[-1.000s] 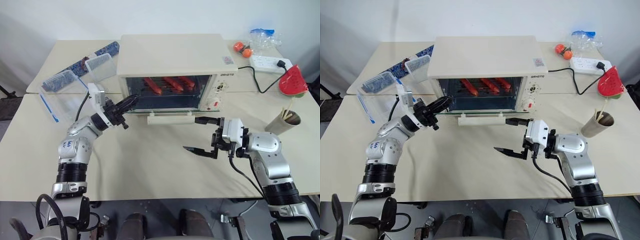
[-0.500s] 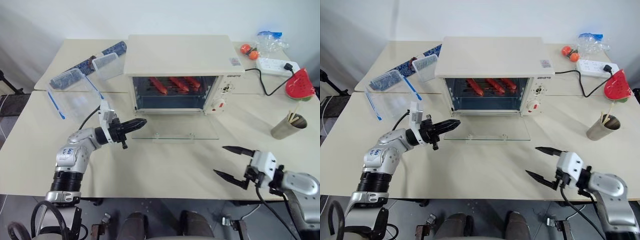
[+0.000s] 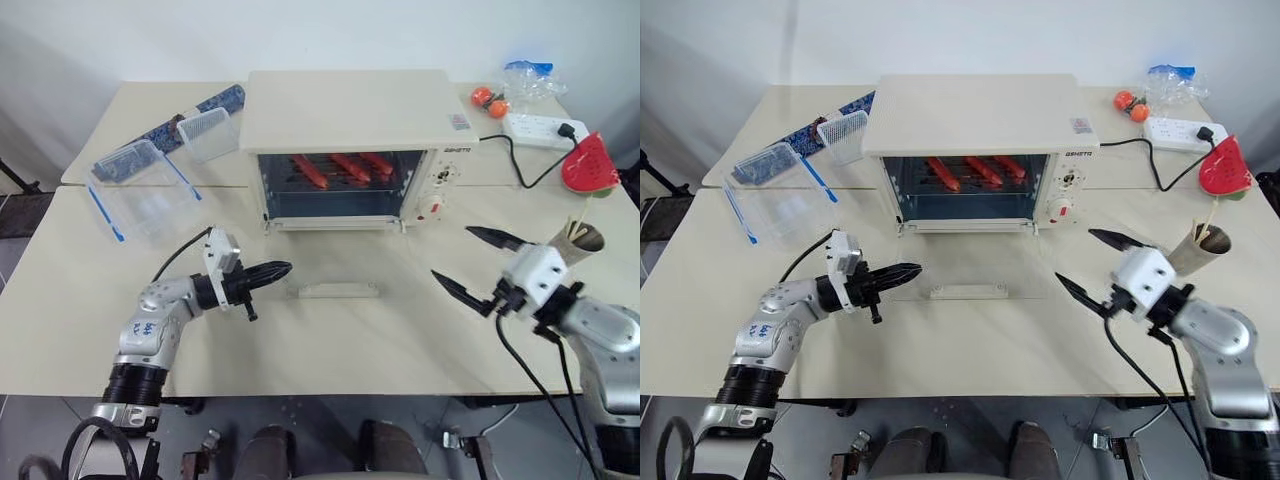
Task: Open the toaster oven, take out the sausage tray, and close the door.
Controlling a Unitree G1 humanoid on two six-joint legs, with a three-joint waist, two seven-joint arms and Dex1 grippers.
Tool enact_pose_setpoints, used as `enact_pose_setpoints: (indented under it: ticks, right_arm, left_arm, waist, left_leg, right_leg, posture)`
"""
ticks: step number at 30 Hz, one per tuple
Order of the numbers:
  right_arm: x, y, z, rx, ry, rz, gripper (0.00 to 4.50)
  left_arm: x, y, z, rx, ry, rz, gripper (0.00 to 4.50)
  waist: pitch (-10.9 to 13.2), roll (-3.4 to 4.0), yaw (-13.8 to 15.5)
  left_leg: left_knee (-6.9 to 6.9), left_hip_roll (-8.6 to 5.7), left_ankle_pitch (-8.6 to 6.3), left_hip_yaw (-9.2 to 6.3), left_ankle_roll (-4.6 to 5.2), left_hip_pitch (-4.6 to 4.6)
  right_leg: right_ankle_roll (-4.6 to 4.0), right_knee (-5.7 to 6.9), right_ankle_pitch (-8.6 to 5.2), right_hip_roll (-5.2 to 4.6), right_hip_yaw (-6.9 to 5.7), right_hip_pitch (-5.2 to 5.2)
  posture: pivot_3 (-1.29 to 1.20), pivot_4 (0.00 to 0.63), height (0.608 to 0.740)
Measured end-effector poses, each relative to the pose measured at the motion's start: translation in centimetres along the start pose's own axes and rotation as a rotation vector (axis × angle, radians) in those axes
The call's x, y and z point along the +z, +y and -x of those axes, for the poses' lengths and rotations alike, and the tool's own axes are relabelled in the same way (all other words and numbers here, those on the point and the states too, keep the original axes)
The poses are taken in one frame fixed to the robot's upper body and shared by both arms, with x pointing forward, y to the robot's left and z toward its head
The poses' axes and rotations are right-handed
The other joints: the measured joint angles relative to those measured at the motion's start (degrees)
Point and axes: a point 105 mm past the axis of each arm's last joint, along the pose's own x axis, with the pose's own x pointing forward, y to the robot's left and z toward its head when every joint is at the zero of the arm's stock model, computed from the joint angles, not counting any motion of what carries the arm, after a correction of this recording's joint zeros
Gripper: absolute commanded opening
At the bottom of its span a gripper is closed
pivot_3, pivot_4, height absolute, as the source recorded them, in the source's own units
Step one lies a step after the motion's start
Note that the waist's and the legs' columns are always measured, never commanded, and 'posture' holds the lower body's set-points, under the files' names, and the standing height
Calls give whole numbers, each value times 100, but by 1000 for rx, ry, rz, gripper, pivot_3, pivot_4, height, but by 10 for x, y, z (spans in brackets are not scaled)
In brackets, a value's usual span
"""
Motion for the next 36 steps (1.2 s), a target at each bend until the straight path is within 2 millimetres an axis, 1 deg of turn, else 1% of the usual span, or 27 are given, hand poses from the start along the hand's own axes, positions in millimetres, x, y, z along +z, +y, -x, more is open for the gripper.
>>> enact_pose_setpoints:
  ticks: [1,4,6,7,9,10,11,12,14,15,16,18,20,22,24,27,29,33,35,36]
  right_arm:
    - [7,6,-10,34,-28,-2,4500]
    - [26,21,-34,118,-101,27,4500]
    - [36,21,-49,109,-134,67,4500]
    - [43,20,-63,89,-161,102,4500]
    - [55,19,-86,60,-193,168,4500]
    - [56,20,-96,59,-193,197,4500]
    - [56,23,-101,65,-188,220,4500]
    - [54,26,-111,76,-171,278,4500]
    - [47,31,-124,88,-133,363,4500]
    - [42,31,-132,82,-102,404,4500]
    - [40,30,-136,69,-90,425,4500]
    - [37,20,-150,-28,-45,535,4500]
    - [42,8,-164,-139,-30,617,4500]
    - [49,5,-174,-193,-36,675,4500]
    - [50,6,-181,-215,-33,719,4500]
    - [41,10,-189,-210,10,759,4500]
    - [39,13,-192,-205,18,768,4500]
    - [48,21,-198,-208,-16,803,4500]
    - [48,24,-201,-194,-13,821,4500]
    - [45,25,-201,-187,0,825,4316]
  left_arm:
    - [2,-3,5,-3,-26,-1,581]
    - [14,-10,20,-8,-94,-40,1477]
    - [20,-7,34,46,-112,-73,2075]
    - [21,-6,48,101,-122,-83,2365]
    - [24,-8,67,181,-142,-91,2994]
    - [25,-9,75,215,-145,-96,3352]
    - [25,-9,81,237,-144,-97,3553]
    - [24,-9,88,278,-139,-99,3853]
    - [24,-8,95,320,-138,-105,4472]
    - [25,-7,95,331,-139,-115,4490]
    - [26,-8,95,332,-139,-119,4490]
    - [25,-11,94,328,-136,-119,4490]
    - [23,-16,89,314,-145,-113,4490]
    - [22,-17,86,308,-151,-106,4490]
    - [22,-17,85,310,-151,-106,4490]
    - [22,-17,85,313,-151,-105,4490]
    - [22,-17,84,310,-151,-104,4490]
    - [23,-17,82,302,-152,-103,4490]
    - [24,-17,82,299,-154,-106,4490]
    - [24,-16,81,298,-155,-107,4498]
  waist:
    - [0,0,-8]
    - [1,0,-31]
    - [0,0,-22]
    - [0,-1,-63]
    - [0,-1,-154]
    - [0,-1,-176]
    - [-1,-2,-169]
    - [0,-2,-173]
    - [0,-1,-140]
    - [-1,-2,-133]
    - [-1,-2,-127]
    - [0,-2,-156]
    - [-1,-2,-222]
    - [-2,-4,-250]
    - [-2,-5,-266]
    - [-2,-5,-289]
    - [-2,-5,-307]
    - [-2,-5,-323]
    - [-2,-5,-327]
    - [-2,-5,-325]
  left_leg:
    - [0,0,0,-1,0,-5]
    - [0,0,0,-7,0,-6]
    - [1,-2,0,-6,1,-6]
    - [1,-1,0,-4,1,-6]
    - [-3,1,0,-13,0,-4]
    - [-3,3,-1,-13,-2,-5]
    - [-3,3,-1,-16,-2,-5]
    - [-3,3,-2,-17,-3,-5]
    - [-2,0,-2,-20,-3,-14]
    - [-2,-3,-2,-18,-3,-14]
    - [-2,-3,-1,-16,-3,-15]
    - [-2,-3,-1,-13,-3,-17]
    - [-4,-1,1,-13,-7,-19]
    - [-8,2,1,-11,-12,-21]
    - [-13,3,2,-2,-15,-24]
    - [-14,4,2,5,-15,-27]
    - [-14,5,2,5,-15,-27]
    - [-14,7,2,4,-15,-27]
    - [-14,7,2,4,-15,-27]
    - [-14,7,2,4,-15,-27]
  right_leg:
    - [0,0,0,0,0,-3]
    - [0,4,0,-1,-6,-4]
    - [0,2,0,-3,-5,-3]
    - [0,1,0,-4,-2,-4]
    - [0,8,0,-4,4,-13]
    - [0,21,0,-4,-4,-17]
    - [0,26,0,-4,-9,-17]
    - [0,29,0,-5,-11,-18]
    - [0,27,0,-7,-12,-22]
    - [0,27,0,-10,-11,-21]
    - [0,25,0,-10,-10,-22]
    - [0,30,0,-11,-8,-27]
    - [-1,37,0,-9,-6,-35]
    - [-4,61,-2,-7,-4,-53]
    - [-6,76,-3,-7,-3,-69]
    - [-7,78,-3,-7,0,-75]
    - [-7,78,-3,-7,2,-75]
    - [-7,78,-4,-7,2,-76]
    - [-7,78,-4,-6,2,-76]
    - [-7,78,-4,-7,2,-75]
  posture:
    - [0,150,740]
    - [0,150,740]
    - [0,150,740]
    - [0,150,740]
    - [0,150,740]
    - [0,150,740]
    - [0,150,740]
    - [0,150,740]
    - [0,150,740]
    - [0,150,740]
    - [0,150,740]
    - [0,150,740]
    - [0,150,740]
    - [0,150,740]
    - [0,150,740]
    - [0,150,740]
    - [0,150,740]
    - [0,150,740]
    - [0,150,740]
    - [0,150,740]
